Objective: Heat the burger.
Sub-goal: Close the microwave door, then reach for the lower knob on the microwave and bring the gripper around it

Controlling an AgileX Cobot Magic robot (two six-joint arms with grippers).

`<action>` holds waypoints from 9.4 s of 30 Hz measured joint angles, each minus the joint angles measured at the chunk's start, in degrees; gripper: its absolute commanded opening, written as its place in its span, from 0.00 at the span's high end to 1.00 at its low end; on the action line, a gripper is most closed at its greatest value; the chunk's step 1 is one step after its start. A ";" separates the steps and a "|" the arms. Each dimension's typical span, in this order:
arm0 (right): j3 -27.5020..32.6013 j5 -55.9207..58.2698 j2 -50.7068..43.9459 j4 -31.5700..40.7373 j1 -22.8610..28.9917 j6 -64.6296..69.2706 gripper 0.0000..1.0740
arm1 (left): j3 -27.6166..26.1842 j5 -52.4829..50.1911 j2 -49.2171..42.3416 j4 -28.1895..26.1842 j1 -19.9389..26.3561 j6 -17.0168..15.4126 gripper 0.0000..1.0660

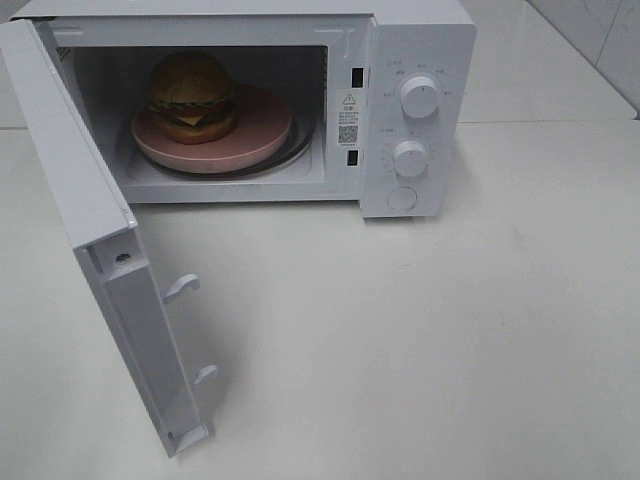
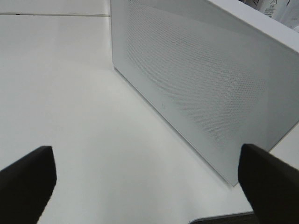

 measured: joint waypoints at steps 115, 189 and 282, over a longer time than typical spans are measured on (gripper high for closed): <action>0.00 0.06 0.00 0.00 0.00 0.00 0.29 | 16.90 -111.67 70.47 57.93 0.00 -36.50 1.00; 0.00 0.06 0.00 0.06 0.00 0.00 0.29 | -26.18 -108.86 110.41 9.45 -40.11 -13.87 1.00; 0.00 0.06 0.00 0.06 0.00 0.00 0.29 | -9.00 4.53 48.47 12.43 -7.56 -8.31 0.06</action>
